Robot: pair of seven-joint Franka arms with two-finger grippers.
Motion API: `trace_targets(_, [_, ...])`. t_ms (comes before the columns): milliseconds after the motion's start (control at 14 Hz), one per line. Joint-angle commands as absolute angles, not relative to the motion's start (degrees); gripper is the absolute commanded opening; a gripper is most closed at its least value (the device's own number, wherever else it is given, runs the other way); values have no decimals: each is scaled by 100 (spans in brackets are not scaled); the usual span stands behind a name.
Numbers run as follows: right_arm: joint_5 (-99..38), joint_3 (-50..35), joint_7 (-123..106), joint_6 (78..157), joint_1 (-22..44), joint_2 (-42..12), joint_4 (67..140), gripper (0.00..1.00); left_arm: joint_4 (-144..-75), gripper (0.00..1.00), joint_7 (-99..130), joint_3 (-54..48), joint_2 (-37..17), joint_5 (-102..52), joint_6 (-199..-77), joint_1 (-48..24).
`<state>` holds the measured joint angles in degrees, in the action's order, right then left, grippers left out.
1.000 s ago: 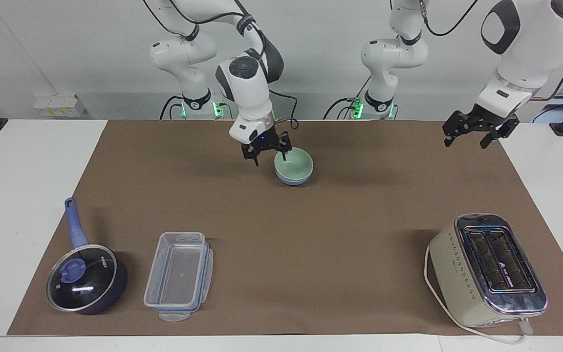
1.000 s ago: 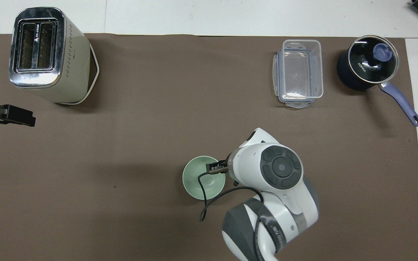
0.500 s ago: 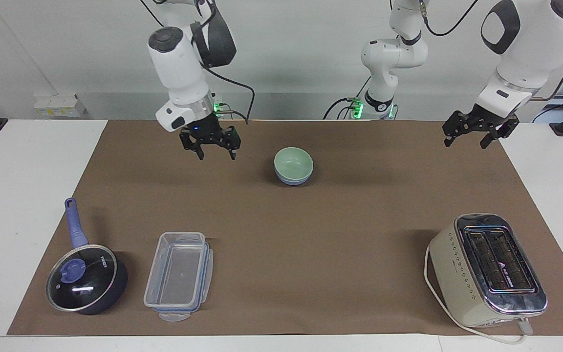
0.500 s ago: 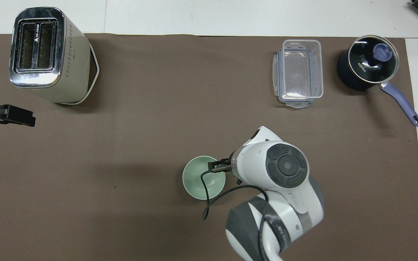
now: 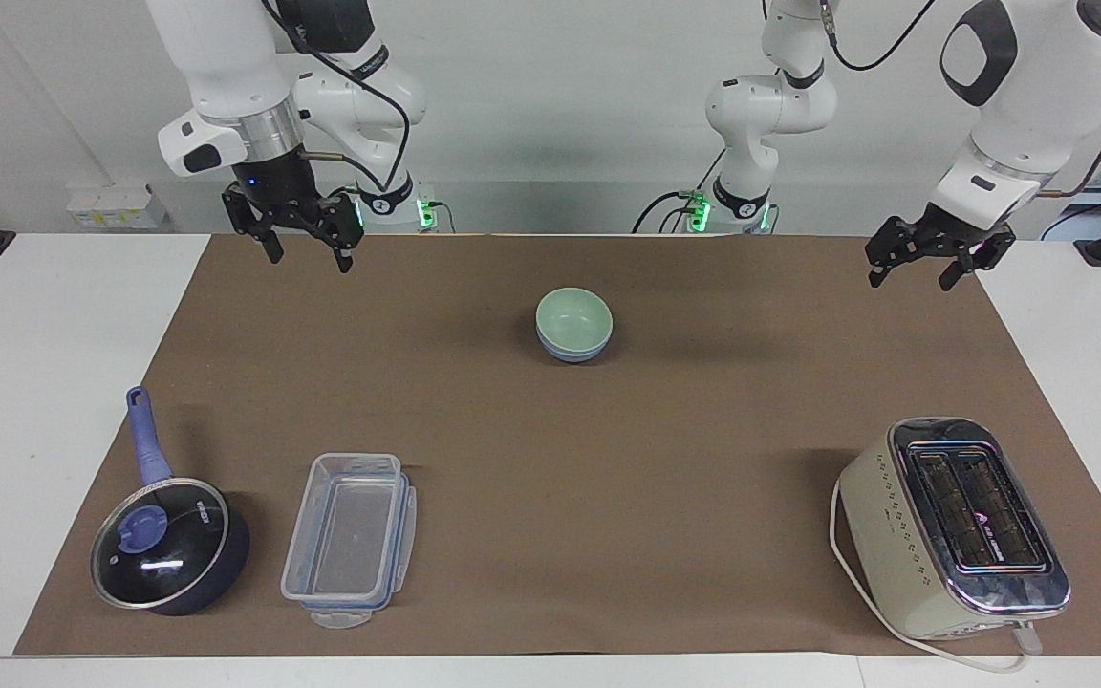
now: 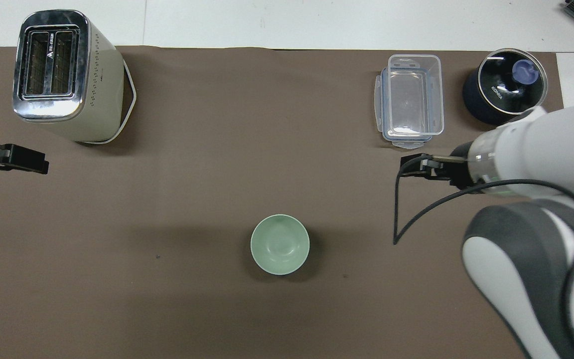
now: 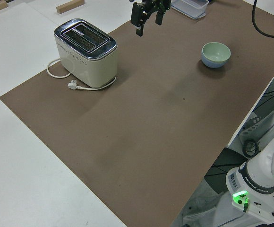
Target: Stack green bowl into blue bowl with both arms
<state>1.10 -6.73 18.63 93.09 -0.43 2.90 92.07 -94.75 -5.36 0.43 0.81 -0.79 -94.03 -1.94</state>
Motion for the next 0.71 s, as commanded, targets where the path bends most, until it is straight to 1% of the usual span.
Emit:
trace_targets(0, [264, -738, 1714, 8877, -141, -78, 8605, 100, -9475, 100, -554, 35, 114, -9, -9343, -167])
trace_targets(143, [255, -712, 1617, 8868, -158, -184, 8421, 100, -9475, 100, -554, 26, 114, -9, -9343, -167])
trace_targets(643, [114, -642, 1573, 8930, -176, -150, 8499, 100, -9475, 100, -554, 26, 114, -9, -9343, -167])
